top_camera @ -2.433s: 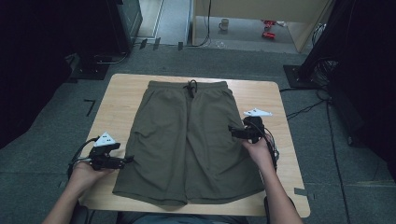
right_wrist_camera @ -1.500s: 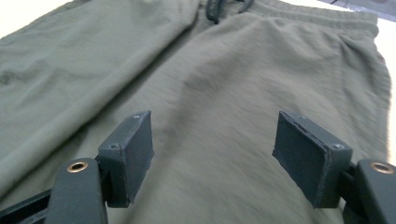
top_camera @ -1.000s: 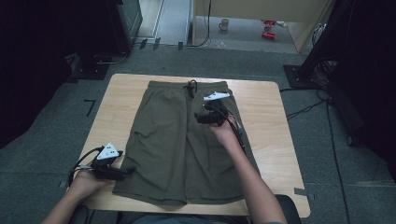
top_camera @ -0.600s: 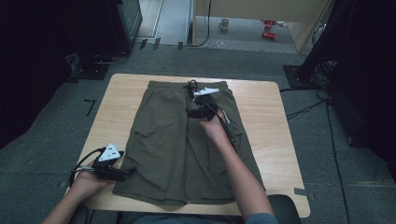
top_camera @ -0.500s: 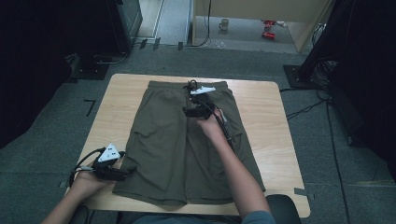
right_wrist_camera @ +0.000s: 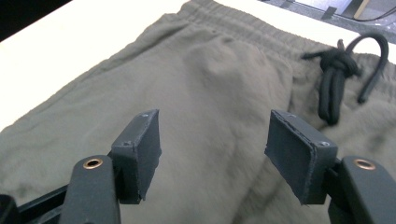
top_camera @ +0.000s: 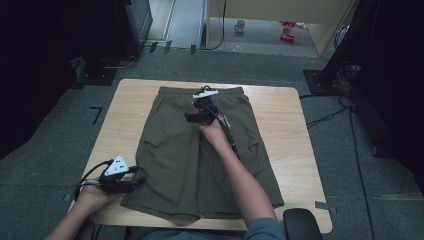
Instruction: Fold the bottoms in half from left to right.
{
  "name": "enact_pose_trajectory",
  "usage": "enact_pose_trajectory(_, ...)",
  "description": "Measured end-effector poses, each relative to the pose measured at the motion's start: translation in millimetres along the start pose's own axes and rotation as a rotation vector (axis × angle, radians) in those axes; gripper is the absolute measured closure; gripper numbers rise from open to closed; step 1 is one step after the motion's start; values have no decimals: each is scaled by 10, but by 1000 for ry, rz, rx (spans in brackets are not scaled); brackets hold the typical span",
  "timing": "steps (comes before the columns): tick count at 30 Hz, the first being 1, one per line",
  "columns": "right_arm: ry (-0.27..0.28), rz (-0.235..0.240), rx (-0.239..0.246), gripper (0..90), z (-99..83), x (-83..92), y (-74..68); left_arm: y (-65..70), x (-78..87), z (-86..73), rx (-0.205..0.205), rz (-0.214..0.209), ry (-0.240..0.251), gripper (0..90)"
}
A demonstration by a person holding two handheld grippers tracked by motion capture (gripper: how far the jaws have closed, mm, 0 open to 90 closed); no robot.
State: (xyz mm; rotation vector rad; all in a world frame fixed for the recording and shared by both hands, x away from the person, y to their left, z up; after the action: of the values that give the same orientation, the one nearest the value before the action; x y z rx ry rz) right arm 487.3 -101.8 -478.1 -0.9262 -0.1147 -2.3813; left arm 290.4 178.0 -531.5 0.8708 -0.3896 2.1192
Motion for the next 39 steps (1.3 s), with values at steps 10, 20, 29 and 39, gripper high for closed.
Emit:
enact_pose_trajectory(10,-3,12,34,354,171,-217,-127,5,5,14,13,-3,-5,609)
enact_pose_trajectory(20,-21,22,33,367,280,-479,-249,17,4,26,23,-17,-11,681)
enact_pose_trajectory(29,-32,15,59,378,352,-702,-386,20,6,29,27,-26,-15,720)
enact_pose_trajectory(39,-55,37,30,362,391,-1017,-482,24,1,42,34,-27,-23,731)
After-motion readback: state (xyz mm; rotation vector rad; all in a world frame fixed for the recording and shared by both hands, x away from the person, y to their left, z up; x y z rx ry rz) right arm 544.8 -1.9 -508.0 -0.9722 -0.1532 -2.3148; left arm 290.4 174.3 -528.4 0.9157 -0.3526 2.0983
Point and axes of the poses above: each handheld gripper's, and its own axes: x roughly backward along the jaws, z roughly out of its top, y roughly to its right, the point moved 3 cm from there along -x, roughly forward along the jaws
